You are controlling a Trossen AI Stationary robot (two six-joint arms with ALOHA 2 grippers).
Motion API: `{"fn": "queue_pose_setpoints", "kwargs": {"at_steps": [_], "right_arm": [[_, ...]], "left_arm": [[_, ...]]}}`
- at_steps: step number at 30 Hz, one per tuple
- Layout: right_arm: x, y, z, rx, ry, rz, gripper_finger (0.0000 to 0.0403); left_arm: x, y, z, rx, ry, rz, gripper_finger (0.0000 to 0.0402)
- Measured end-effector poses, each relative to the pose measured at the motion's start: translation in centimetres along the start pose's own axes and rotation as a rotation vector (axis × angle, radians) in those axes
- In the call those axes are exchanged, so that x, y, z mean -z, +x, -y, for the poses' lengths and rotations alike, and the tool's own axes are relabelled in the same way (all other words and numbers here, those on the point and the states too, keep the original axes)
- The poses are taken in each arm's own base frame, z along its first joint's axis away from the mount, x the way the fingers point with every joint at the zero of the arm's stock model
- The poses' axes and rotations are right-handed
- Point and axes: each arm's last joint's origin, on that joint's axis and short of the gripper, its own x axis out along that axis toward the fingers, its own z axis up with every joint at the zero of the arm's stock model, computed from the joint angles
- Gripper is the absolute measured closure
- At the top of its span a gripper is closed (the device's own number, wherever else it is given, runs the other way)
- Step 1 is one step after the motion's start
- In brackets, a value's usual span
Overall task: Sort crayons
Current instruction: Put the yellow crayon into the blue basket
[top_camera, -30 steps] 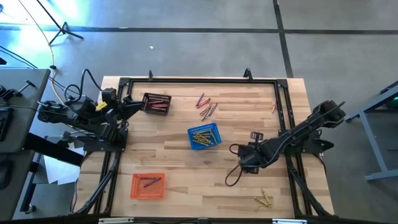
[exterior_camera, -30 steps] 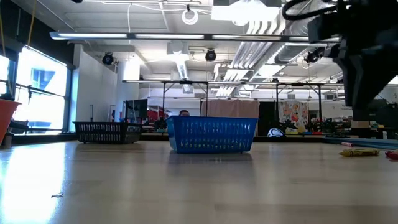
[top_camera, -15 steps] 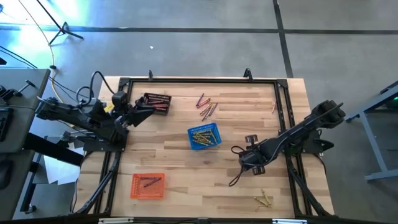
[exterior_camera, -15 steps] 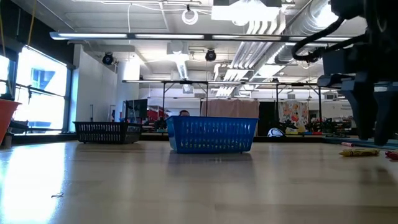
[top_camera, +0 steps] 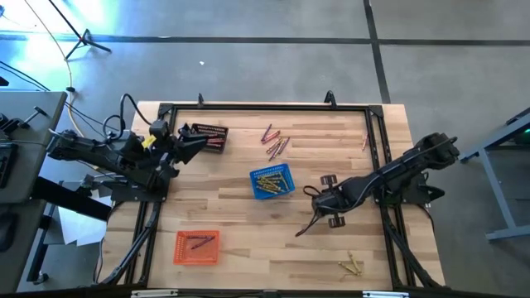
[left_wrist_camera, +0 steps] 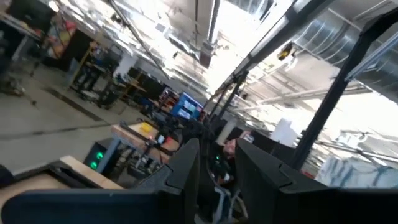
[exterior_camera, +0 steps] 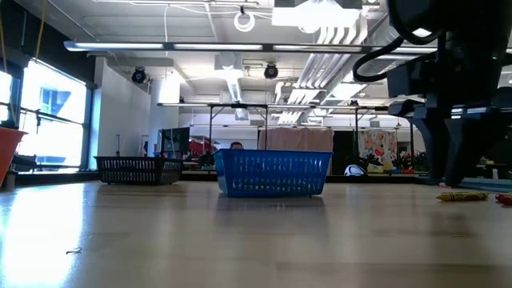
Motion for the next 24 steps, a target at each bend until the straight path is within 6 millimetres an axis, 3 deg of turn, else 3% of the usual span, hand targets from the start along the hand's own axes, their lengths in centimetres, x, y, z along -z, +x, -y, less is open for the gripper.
{"fn": "queue_pose_setpoints", "kwargs": {"at_steps": [11,24], "right_arm": [[-0.4,0.2,1.1,-0.044,-0.058,0.004,0.0318],[-0.3,0.5,2.5,-0.171,0.002,-0.041,0.0318]], "left_arm": [[-0.9,-0.3,-0.5,-0.026,0.079,0.044,0.0312],[-2.3,-1.9,-0.3,0.053,0.084,0.058,0.0312]]}}
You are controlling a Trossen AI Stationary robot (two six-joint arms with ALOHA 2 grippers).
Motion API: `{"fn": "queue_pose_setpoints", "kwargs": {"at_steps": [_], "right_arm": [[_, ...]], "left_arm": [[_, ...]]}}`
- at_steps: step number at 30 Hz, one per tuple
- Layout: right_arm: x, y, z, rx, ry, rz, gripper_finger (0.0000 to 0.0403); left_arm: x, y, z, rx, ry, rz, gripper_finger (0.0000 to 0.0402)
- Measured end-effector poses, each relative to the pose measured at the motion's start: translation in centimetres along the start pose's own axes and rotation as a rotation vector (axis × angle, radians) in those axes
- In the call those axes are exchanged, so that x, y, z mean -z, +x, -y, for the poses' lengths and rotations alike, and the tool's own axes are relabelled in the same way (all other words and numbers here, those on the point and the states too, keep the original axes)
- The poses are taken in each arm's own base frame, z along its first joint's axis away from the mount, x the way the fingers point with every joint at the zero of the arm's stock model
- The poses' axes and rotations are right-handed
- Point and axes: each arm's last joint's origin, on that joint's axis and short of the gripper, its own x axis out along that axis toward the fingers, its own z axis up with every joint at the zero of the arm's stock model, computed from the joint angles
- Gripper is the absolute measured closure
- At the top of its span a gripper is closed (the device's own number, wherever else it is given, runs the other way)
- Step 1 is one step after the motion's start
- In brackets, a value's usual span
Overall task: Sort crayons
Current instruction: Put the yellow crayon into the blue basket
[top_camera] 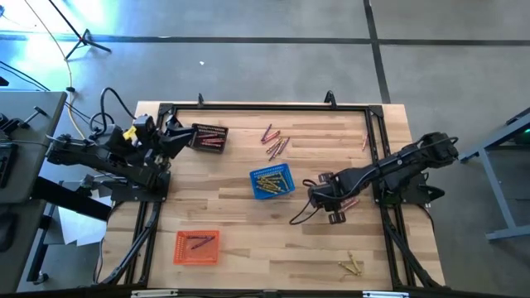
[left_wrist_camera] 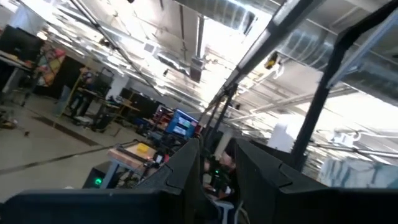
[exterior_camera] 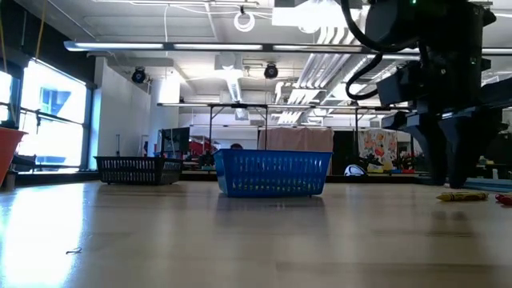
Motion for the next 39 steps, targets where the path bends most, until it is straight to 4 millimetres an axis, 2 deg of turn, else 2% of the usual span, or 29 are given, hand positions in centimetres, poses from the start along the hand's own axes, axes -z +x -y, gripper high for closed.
{"fn": "queue_pose_setpoints", "kwargs": {"at_steps": [7,15,22,26,32,39], "right_arm": [[0.1,0.0,0.5,0.004,0.003,-0.012,0.0318],[2.0,1.9,0.5,-0.037,0.084,-0.04,0.0318],[2.1,2.1,0.5,-0.028,0.032,-0.035,0.0319],[2.1,2.2,0.5,-0.029,0.008,-0.027,0.0338],[2.0,2.2,0.5,-0.038,0.005,-0.024,0.0394],[2.0,2.2,0.5,-0.031,0.003,-0.022,0.0388]], "left_arm": [[0.4,0.0,-0.2,-0.013,-0.016,-0.044,0.0312],[0.6,-0.1,-0.2,-0.021,-0.047,-0.063,0.0312],[0.6,-0.1,-0.2,-0.028,-0.047,-0.059,0.0312],[0.6,-0.1,-0.2,-0.031,-0.031,-0.058,0.0312],[0.5,-0.1,-0.3,-0.066,-0.029,-0.044,0.0312],[0.5,-0.1,-0.4,-0.079,-0.029,-0.038,0.0312]]}}
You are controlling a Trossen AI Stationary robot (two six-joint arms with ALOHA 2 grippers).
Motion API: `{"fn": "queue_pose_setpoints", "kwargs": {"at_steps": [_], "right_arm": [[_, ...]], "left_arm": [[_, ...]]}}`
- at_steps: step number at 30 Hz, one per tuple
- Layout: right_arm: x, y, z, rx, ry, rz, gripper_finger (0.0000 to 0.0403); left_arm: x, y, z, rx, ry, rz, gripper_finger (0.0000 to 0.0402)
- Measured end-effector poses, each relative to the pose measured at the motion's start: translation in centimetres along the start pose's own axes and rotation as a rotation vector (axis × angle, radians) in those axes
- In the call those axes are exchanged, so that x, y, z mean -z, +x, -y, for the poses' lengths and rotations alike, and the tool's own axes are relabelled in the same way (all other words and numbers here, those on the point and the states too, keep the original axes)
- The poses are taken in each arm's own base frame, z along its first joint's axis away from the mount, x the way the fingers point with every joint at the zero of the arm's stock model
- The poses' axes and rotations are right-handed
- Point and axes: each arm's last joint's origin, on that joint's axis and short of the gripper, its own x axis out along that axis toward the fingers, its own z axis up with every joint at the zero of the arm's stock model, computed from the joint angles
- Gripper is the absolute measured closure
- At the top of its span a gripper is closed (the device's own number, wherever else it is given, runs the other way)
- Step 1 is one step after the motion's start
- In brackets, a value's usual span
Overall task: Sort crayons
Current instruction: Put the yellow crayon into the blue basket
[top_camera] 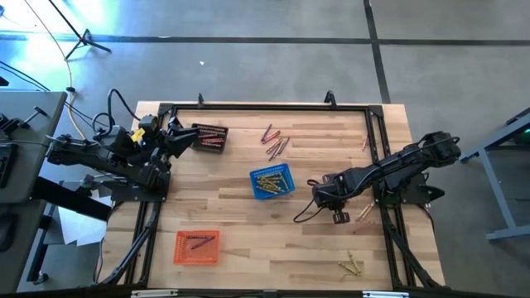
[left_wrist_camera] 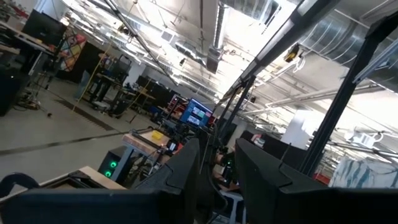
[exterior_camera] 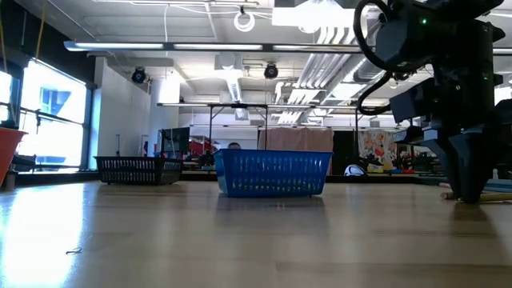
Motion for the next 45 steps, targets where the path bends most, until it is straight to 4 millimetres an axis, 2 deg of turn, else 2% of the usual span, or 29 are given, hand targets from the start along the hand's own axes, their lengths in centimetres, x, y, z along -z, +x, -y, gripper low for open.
{"fn": "queue_pose_setpoints", "kwargs": {"at_steps": [5,11,16,21,24,27,34,37,41,45], "right_arm": [[-0.9,-0.9,-0.1,0.005,0.019,-0.014,0.0398],[-4.8,-5.4,-0.4,0.034,-0.033,0.105,0.0395],[-8.2,-10.0,-0.4,0.142,-0.125,0.305,0.0395],[-11.0,-12.5,0.8,0.251,-0.189,0.568,0.0394],[-12.3,-12.7,2.3,0.268,-0.149,0.711,0.0394],[-13.3,-11.5,3.6,0.238,-0.114,0.765,0.0394],[-15.1,-7.7,4.9,0.212,-0.086,0.736,0.0393],[-15.3,-6.8,5.2,0.225,-0.05,0.711,0.0393],[-15.3,-6.8,5.5,0.233,0.054,0.716,0.038],[-15.0,-7.4,5.6,0.2,0.122,0.735,0.0347]], "left_arm": [[0.0,0.0,0.0,-0.001,-0.001,0.002,0.0312],[-0.1,0.0,-0.1,-0.021,-0.001,0.012,0.0312],[-0.1,0.0,-0.1,-0.034,0.008,0.017,0.0312],[-0.1,0.0,-0.1,-0.033,0.024,0.018,0.0312],[-0.1,0.0,-0.1,-0.033,0.023,0.02,0.0312],[-0.1,0.0,-0.1,-0.028,0.012,0.019,0.0312],[-0.1,0.0,0.0,-0.019,-0.03,0.015,0.0312],[-0.1,0.0,0.0,-0.019,-0.03,0.015,0.0312],[-0.1,0.0,0.0,-0.019,-0.03,0.015,0.0312],[-0.1,0.0,0.0,-0.019,-0.03,0.015,0.0312]]}}
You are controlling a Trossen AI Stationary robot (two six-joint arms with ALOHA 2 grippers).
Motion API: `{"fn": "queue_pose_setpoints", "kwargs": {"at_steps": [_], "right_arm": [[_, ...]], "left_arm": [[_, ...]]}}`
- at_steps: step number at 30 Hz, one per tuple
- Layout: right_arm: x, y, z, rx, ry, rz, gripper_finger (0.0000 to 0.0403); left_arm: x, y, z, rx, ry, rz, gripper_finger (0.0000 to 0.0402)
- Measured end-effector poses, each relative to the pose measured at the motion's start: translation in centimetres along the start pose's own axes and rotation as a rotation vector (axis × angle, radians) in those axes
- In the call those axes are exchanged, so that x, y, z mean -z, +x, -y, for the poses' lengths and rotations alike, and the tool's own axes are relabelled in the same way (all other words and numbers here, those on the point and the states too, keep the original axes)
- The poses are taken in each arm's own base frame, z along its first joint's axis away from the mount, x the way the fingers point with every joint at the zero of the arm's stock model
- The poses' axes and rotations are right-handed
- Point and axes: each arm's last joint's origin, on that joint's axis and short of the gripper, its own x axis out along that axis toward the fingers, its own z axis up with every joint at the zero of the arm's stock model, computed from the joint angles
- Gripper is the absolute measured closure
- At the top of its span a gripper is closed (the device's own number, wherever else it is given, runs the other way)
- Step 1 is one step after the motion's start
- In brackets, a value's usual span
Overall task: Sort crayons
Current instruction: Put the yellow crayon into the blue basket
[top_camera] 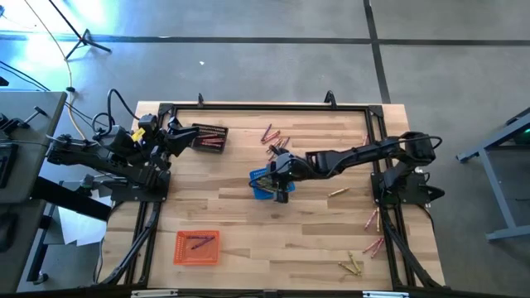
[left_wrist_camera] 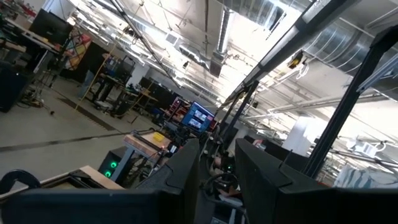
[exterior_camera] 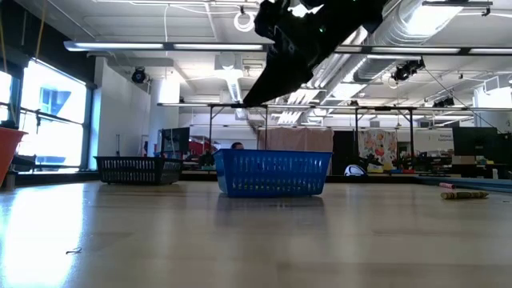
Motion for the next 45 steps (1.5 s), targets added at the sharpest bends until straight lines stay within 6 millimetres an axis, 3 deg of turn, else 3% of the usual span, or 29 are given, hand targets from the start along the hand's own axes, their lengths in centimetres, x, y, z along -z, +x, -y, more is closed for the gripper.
{"fn": "queue_pose_setpoints", "kwargs": {"at_steps": [6,13,17,22,33,45], "right_arm": [[0.4,-1.1,0.0,-0.011,0.039,-0.088,0.0303],[1.5,-5.8,0.5,0.01,0.129,-0.52,0.0298],[3.9,-7.2,0.5,-0.028,0.055,-0.742,0.0297],[7.9,-7.2,0.4,-0.128,-0.004,-0.947,0.0297],[13.1,-6.3,0.1,-0.259,-0.091,-1.037,0.0297],[15.4,-4.9,0.0,-0.255,-0.083,-0.933,0.0297]], "left_arm": [[0.0,0.0,0.0,0.0,0.019,0.0,0.0312],[0.0,0.0,0.0,-0.001,0.028,0.0,0.0312],[0.0,0.0,0.0,-0.002,0.028,0.001,0.0312],[0.0,0.0,0.0,-0.002,0.027,0.0,0.0312],[0.0,0.0,0.0,-0.004,0.028,0.001,0.0312],[-0.1,0.0,-0.2,-0.053,0.029,0.022,0.0312]]}}
